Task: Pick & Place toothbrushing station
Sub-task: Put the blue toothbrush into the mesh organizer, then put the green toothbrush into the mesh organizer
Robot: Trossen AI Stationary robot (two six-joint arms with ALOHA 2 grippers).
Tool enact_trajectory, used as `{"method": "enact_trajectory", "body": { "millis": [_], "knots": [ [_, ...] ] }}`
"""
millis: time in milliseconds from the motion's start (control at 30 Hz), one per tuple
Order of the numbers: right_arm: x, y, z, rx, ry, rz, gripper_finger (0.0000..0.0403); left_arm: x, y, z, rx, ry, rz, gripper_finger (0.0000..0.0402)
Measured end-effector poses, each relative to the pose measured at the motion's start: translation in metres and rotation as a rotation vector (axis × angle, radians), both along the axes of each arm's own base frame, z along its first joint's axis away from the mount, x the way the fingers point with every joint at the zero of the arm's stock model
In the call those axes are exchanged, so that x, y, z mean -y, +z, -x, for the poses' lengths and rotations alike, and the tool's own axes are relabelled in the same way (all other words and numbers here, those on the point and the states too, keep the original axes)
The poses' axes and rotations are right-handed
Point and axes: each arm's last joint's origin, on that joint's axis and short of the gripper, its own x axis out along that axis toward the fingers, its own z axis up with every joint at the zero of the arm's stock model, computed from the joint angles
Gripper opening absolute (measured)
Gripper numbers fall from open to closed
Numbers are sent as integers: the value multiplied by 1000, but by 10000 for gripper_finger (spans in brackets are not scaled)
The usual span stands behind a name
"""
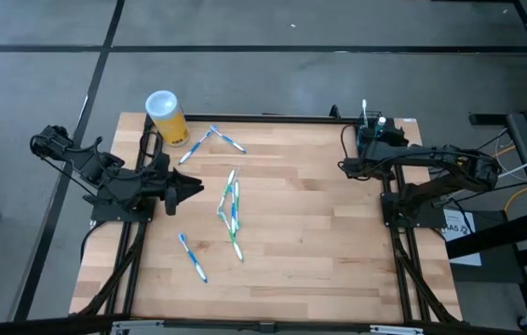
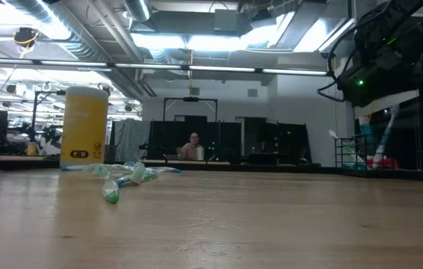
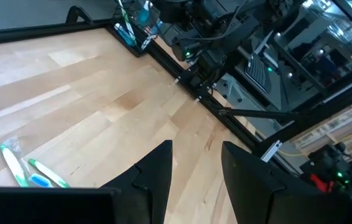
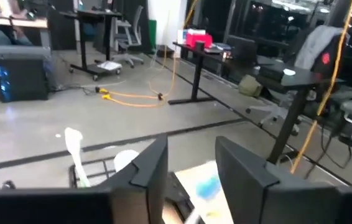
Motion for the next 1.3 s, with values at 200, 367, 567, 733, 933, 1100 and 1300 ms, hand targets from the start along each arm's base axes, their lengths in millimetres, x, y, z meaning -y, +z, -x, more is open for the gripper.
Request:
{"method": "enact_trajectory", "body": {
  "millis": [200,367,567,733,933,1100,1300],
  "knots": [
    [-1,-2,1,29,-36,-44,144,0,0,1,-1,-22,3,133],
    [-15,2,-18,127,87,-26,141,-2,3,5,13,-27,-4,133],
    [-56,16,-68,338,403,-34,141,-6,5,11,26,-10,-42,133],
    [-105,34,-131,458,790,-173,141,-10,7,17,28,-1,-75,133],
    [-141,35,-174,647,1234,-417,136,-12,5,25,-11,-51,-119,133],
    [-164,5,-197,660,1383,-917,118,-12,-8,34,-136,-98,-129,133],
    [-202,15,-230,579,1432,-1044,98,-3,-32,39,-424,-239,-131,133]
  ]
}}
